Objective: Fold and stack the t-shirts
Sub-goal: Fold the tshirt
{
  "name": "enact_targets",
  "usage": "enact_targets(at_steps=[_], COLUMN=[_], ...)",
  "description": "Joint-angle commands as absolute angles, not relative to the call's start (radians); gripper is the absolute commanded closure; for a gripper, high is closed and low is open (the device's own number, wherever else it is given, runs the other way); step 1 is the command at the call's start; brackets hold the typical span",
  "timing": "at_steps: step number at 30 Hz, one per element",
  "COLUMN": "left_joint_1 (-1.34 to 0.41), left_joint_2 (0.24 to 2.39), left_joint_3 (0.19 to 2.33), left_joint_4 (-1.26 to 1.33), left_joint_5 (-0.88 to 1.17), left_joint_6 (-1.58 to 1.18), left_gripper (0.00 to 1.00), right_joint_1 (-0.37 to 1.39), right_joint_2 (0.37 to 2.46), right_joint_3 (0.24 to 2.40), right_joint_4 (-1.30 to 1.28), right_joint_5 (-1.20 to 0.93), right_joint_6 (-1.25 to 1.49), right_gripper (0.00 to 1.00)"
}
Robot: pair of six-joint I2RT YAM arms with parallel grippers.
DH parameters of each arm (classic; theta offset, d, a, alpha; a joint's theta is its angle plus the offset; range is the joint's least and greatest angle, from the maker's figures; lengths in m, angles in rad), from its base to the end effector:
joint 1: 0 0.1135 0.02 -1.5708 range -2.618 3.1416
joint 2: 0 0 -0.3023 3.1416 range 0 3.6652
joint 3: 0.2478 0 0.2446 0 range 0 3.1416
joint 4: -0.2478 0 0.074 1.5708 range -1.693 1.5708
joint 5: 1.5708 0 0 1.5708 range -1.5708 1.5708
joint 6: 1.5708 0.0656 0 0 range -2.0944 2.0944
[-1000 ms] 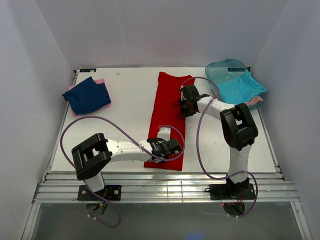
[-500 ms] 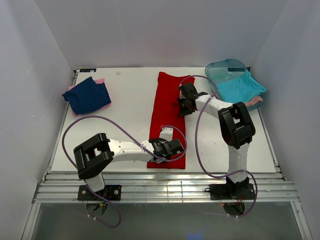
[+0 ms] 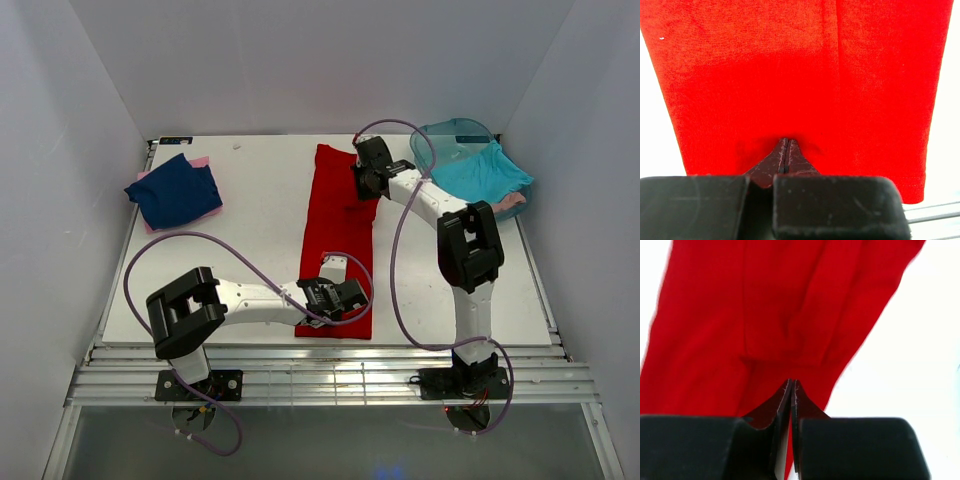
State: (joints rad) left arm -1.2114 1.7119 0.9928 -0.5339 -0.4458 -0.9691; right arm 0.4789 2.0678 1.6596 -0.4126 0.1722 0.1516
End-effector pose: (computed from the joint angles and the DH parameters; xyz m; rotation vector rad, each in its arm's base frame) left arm 0.1397 -0.2915 0.1752 0.2207 2.5942 -0.0971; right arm 0.4490 0.2205 0.2387 -0.3075 2.3580 0.0950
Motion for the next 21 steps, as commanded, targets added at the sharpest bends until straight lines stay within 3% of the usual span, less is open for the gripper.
enact_targets(at_steps=[1,21], left_joint_1=[-1.229,-1.229], left_joint_2=[1.717,1.672], left_joint_3=[0.951,0.927], left_joint_4=[-0.581,-0.601], left_joint_5=[-0.371,-0.380], left_joint_6=[-0.973,-0.992], left_gripper=[1.00,1.00], right_joint_1=[0.471,0.449], right_joint_2=[2.143,2.410], right_joint_3=[1.744,1.966], right_joint_4=[-0.429,-0.480], right_joint_5=[0.199,0.193], right_joint_6=[0.147,0.130], right_gripper=[0.92,0.92])
